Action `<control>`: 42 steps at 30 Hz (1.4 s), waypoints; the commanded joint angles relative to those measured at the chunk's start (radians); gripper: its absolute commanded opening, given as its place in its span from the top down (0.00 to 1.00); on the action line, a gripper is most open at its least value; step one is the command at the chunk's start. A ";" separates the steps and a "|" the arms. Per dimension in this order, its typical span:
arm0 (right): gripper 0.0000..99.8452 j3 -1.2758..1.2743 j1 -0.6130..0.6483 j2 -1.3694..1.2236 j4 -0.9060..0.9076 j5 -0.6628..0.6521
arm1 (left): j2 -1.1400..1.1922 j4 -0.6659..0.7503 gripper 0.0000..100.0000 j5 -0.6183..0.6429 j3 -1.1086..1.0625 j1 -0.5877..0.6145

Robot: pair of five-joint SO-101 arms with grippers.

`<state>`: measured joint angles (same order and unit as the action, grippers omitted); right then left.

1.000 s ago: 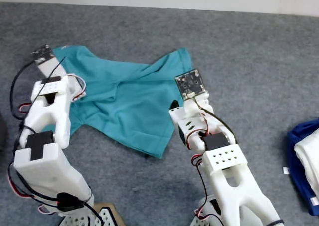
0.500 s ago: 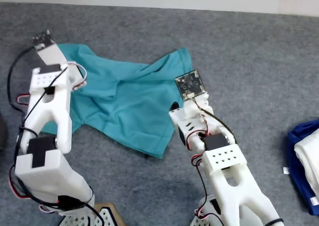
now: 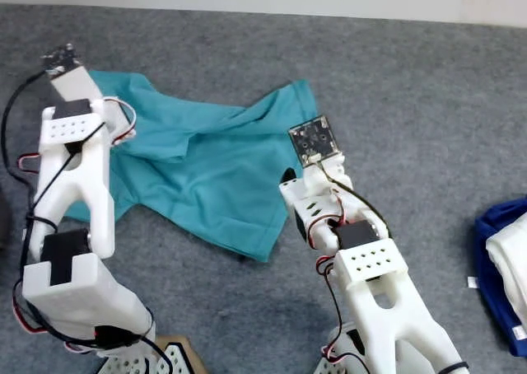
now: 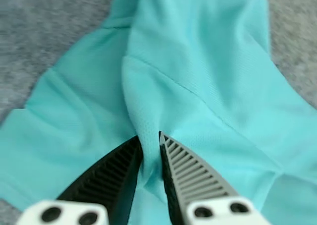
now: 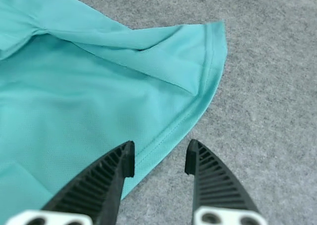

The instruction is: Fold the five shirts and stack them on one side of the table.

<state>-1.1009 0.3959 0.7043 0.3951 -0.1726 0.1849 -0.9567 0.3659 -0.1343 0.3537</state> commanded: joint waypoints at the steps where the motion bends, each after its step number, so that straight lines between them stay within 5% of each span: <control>1: 0.83 0.004 0.002 0.005 0.005 -0.011 | -0.064 -0.003 0.94 -0.011 0.067 0.058; 11: 0.83 -0.001 0.025 0.005 0.007 -0.011 | -0.054 -0.044 0.94 -0.014 0.104 0.062; 18: 0.83 -0.001 0.025 0.005 0.007 -0.011 | -0.064 -0.252 0.94 -0.206 0.114 0.073; 26: 0.83 -0.001 0.024 0.005 0.007 -0.011 | -0.054 -0.290 0.94 -0.222 0.107 0.245; 30: 0.83 -0.001 0.024 0.005 0.007 -0.011 | -0.053 -0.316 0.94 -0.377 0.079 0.280; 42: 0.83 -0.002 0.024 0.005 0.007 -0.011 | -0.054 -0.146 0.94 -0.400 -0.033 0.317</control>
<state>-1.1070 0.4097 0.7043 0.3951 -0.1726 0.1834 -1.1316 -0.0284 -0.1726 0.6498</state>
